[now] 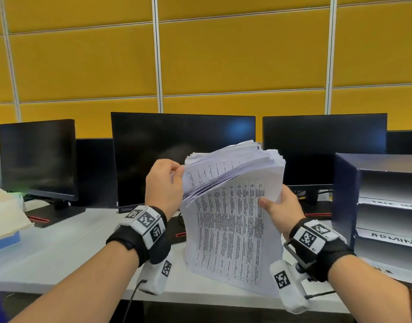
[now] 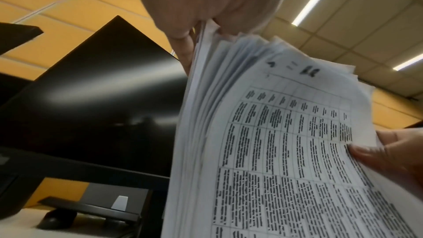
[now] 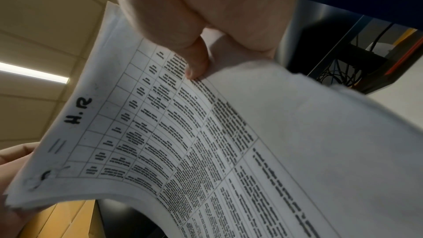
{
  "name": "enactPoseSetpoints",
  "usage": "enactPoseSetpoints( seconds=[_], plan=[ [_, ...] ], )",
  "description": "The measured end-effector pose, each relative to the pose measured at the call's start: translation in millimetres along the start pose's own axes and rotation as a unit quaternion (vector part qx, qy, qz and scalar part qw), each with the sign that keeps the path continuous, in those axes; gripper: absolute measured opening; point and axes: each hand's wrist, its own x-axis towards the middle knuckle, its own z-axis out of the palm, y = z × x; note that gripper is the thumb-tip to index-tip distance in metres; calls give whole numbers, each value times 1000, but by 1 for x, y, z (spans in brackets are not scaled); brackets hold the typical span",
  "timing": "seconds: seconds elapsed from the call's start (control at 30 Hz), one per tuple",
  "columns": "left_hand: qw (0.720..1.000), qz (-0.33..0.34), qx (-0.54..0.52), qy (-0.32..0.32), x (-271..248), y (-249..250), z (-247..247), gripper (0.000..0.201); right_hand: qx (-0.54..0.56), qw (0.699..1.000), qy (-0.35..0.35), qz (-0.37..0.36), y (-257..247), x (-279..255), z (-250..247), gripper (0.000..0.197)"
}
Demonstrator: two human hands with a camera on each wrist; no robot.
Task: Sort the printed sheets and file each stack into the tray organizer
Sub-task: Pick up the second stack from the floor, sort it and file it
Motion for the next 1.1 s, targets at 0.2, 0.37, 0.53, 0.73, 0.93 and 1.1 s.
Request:
enactPoseSetpoints(
  seconds=[0.2, 0.37, 0.53, 0.73, 0.93, 1.1],
  plan=[
    [999, -38, 0, -22, -2, -6, -1, 19, -5, 1000, -6, -5, 0, -1, 0, 36],
    [992, -120, -27, 15, 2, -15, -1, 25, -8, 1000, 2, -5, -1, -2, -1, 34],
    [990, -141, -7, 19, 5, -38, -10, 23, -5, 1000, 14, -6, 1, -1, -1, 34],
    [989, -65, 72, -110, 3, -48, -13, 3, -1, 1000, 26, 2, 3, 1, -1, 34],
    [980, -120, 145, -64, 22, -63, -35, 14, -9, 997, 75, 24, 14, 11, -14, 36],
    [972, -123, 192, -65, 31, -64, -48, 11, -23, 994, 104, 26, 17, 14, -23, 37]
  ],
)
